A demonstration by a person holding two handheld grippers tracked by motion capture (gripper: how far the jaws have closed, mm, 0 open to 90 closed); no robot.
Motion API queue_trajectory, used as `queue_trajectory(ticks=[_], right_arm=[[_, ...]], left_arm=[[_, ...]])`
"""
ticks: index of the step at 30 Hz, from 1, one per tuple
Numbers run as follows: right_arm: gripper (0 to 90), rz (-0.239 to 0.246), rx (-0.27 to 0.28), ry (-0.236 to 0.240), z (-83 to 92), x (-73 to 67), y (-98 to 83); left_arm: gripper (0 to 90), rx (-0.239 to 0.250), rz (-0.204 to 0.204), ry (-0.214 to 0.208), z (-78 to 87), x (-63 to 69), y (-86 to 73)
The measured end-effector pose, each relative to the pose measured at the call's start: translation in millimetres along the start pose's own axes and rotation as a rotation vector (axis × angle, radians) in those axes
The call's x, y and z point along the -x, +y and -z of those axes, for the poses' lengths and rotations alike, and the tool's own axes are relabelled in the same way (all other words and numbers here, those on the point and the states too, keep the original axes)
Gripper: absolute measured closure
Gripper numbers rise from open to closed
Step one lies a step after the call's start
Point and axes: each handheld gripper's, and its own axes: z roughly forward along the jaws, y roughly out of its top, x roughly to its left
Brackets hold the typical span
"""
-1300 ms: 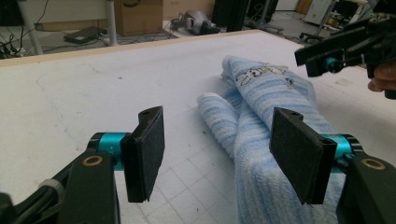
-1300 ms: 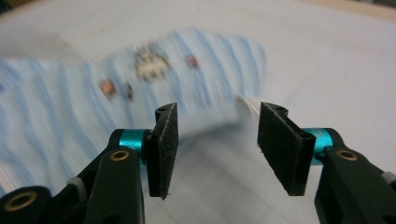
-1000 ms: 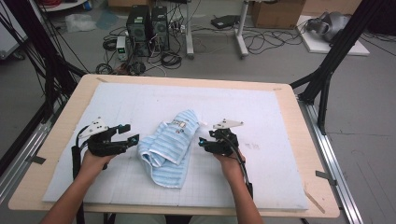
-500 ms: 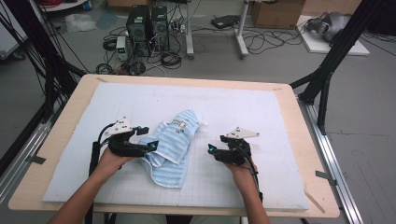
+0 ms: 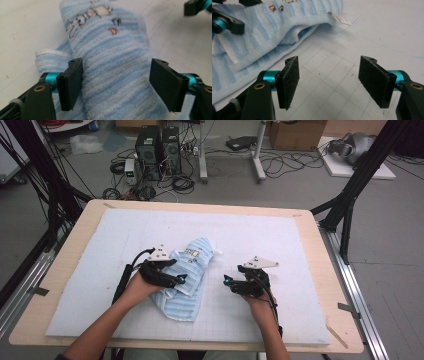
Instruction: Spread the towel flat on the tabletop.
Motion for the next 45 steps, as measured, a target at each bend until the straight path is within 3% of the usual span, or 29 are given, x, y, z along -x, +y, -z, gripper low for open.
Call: queue_trajectory(ticks=[1,5,6,7,8,9,12,13,14,15,19,24,27,28,29,31,32,34,37,39,41,43,45], right_arm=[[31.5,-0.003,0.000,-0.001,0.2,1.2,-0.4],[30.2,-0.008,-0.003,0.004,-0.5,1.0,-0.8],[30.2,-0.008,-0.003,0.004,-0.5,1.0,-0.8],[29.8,-0.008,-0.002,0.005,-1.1,0.9,-1.0],[29.5,-0.009,-0.002,0.006,-1.2,0.9,-1.0],[29.1,-0.009,-0.003,0.006,-1.2,0.8,-1.1],[28.0,-0.011,0.001,0.007,-1.7,0.8,-1.3],[26.9,-0.015,0.001,0.009,-2.4,0.0,-1.3],[26.9,-0.015,0.001,0.009,-2.4,0.0,-1.3],[26.7,-0.018,0.002,0.011,-3.4,-1.2,-1.2],[27.6,-0.022,0.010,0.014,-7.1,-6.3,-0.3],[31.4,-0.023,0.002,0.041,-18.5,-17.7,1.8],[35.1,-0.005,-0.032,0.087,-38.9,-35.8,4.8],[35.1,-0.005,-0.032,0.087,-38.9,-35.8,4.8],[37.3,0.027,-0.064,0.107,-50.3,-47.4,6.0],[39.7,0.100,-0.111,0.077,-58.8,-59.0,8.7],[39.7,0.100,-0.111,0.077,-58.8,-59.0,8.7],[47.1,0.134,-0.141,0.068,-66.8,-67.1,11.7],[62.0,0.132,-0.140,0.084,-68.7,-68.0,13.1],[80.3,0.119,-0.143,0.120,-68.0,-66.3,13.4],[85.5,0.147,-0.146,0.119,-67.1,-66.3,14.0],[86.1,0.187,-0.156,0.076,-65.1,-64.3,15.7],[86.4,0.190,-0.169,0.025,-61.0,-56.5,16.5]], left_arm=[[35.9,-0.021,-0.007,-0.007,-2.5,-0.6,-1.4],[60.0,-0.016,-0.001,-0.010,0.1,-4.3,-2.4],[60.0,0.000,0.009,-0.018,1.8,-5.6,-3.1],[71.1,0.046,0.031,-0.038,6.4,-7.9,-5.0],[73.5,0.046,0.031,-0.038,6.4,-7.9,-5.0],[74.9,0.083,0.052,-0.059,10.9,-10.3,-7.2],[76.1,0.124,0.078,-0.078,16.1,-12.2,-9.6],[76.2,0.166,0.089,-0.086,21.9,-13.0,-10.8],[76.5,0.166,0.089,-0.086,21.9,-13.0,-10.8],[76.8,0.200,0.096,-0.087,27.9,-14.4,-11.4],[76.9,0.256,0.120,-0.080,39.7,-20.6,-13.1],[77.1,0.286,0.142,-0.052,51.7,-29.6,-19.1],[77.1,0.319,0.181,-0.031,62.5,-38.7,-26.4],[77.2,0.319,0.181,-0.031,62.5,-38.7,-26.4],[77.2,0.319,0.186,-0.022,66.6,-42.3,-30.1],[77.2,0.320,0.190,-0.018,68.2,-43.6,-32.0],[77.2,0.323,0.195,-0.012,70.0,-45.0,-33.9],[76.8,0.325,0.203,-0.003,73.4,-48.1,-38.0],[76.3,0.313,0.211,0.027,79.5,-54.1,-45.1],[76.3,0.323,0.222,0.031,82.7,-56.6,-48.5],[76.3,0.318,0.227,0.035,84.6,-58.2,-52.0],[76.3,0.317,0.230,0.035,85.8,-59.4,-55.3],[76.3,0.317,0.234,0.037,87.0,-60.4,-57.2]])
